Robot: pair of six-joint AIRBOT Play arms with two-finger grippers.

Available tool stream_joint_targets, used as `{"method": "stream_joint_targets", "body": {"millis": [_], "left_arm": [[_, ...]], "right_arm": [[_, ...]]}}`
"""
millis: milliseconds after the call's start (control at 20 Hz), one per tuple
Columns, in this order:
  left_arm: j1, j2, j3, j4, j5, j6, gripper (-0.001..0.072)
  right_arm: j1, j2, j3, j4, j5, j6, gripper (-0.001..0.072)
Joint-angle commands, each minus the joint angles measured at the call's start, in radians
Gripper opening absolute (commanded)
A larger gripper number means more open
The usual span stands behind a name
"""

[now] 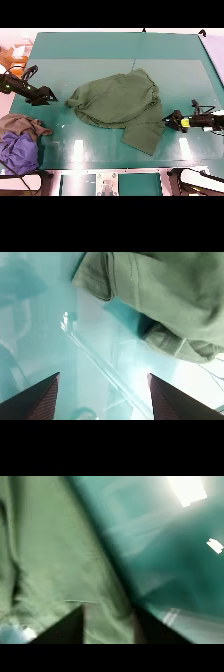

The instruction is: Fold the shirts.

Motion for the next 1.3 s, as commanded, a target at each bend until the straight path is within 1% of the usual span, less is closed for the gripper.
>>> {"method": "stream_joint_targets", "body": {"millis": [0, 50, 100, 150, 250, 350, 450, 550, 600, 650, 750, 800, 900, 950, 1050, 1150, 1200, 1250], "left_arm": [[0.007, -0.001, -0.003, -0.034, -0.008, 0.006, 0.0629], [0.007, -0.001, -0.003, -0.036, -0.014, 0.006, 0.0628], [0.007, -0.001, -0.003, -0.036, -0.022, 0.006, 0.0628], [0.007, -0.001, -0.003, -0.036, -0.031, 0.005, 0.0629], [0.007, 0.0, -0.013, -0.053, -0.031, 0.005, 0.0628], [0.006, 0.0, -0.068, -0.121, -0.027, 0.006, 0.0628], [-0.01, 0.0, -0.177, -0.218, 0.006, 0.014, 0.0628], [-0.049, 0.0, -0.311, -0.326, 0.048, 0.06, 0.0628], [-0.079, 0.0, -0.372, -0.36, 0.089, 0.074, 0.0613], [-0.113, 0.0, -0.417, -0.382, 0.139, 0.087, 0.06], [-0.19, 0.0, -0.468, -0.387, 0.259, 0.084, 0.06], [-0.227, 0.0, -0.476, -0.387, 0.312, 0.073, 0.06], [-0.277, 0.0, -0.477, -0.385, 0.377, 0.037, 0.06], [-0.292, 0.0, -0.476, -0.385, 0.394, 0.021, 0.06], [-0.285, 0.0, -0.465, -0.374, 0.378, 0.023, 0.06], [-0.232, 0.0, -0.425, -0.364, 0.341, 0.023, 0.0599], [-0.201, 0.0, -0.407, -0.346, 0.351, 0.001, 0.0596], [-0.179, 0.0, -0.399, -0.323, 0.372, -0.014, 0.0429]], "right_arm": [[0.097, -0.074, -0.001, 0.106, -0.061, -0.072, 0.0221], [0.109, -0.086, 0.034, 0.103, -0.059, -0.078, 0.0038], [0.105, -0.084, 0.074, 0.086, -0.049, -0.076, 0.0019], [0.082, -0.078, 0.131, 0.05, -0.02, -0.053, 0.0019], [0.007, -0.057, 0.243, -0.068, 0.027, 0.028, 0.0019], [-0.061, -0.044, 0.316, -0.167, 0.045, 0.098, 0.0019], [-0.088, -0.045, 0.322, -0.171, 0.048, 0.1, 0.0018], [-0.083, -0.053, 0.319, -0.171, 0.04, 0.099, 0.0019], [-0.08, -0.054, 0.319, -0.171, 0.034, 0.098, 0.0019], [-0.08, -0.054, 0.319, -0.169, 0.031, 0.096, 0.0019], [-0.079, -0.054, 0.319, -0.167, 0.033, 0.096, 0.0019], [-0.079, -0.054, 0.319, -0.167, 0.033, 0.096, 0.0019], [-0.079, -0.054, 0.319, -0.167, 0.033, 0.096, 0.0019], [-0.079, -0.054, 0.319, -0.167, 0.033, 0.096, 0.0019], [-0.079, -0.054, 0.319, -0.168, 0.038, 0.096, 0.0019], [-0.08, -0.054, 0.318, -0.174, 0.056, 0.096, 0.0018], [-0.08, -0.054, 0.318, -0.18, 0.069, 0.096, 0.0019], [-0.08, -0.053, 0.313, -0.185, 0.09, 0.097, 0.0019]]}}
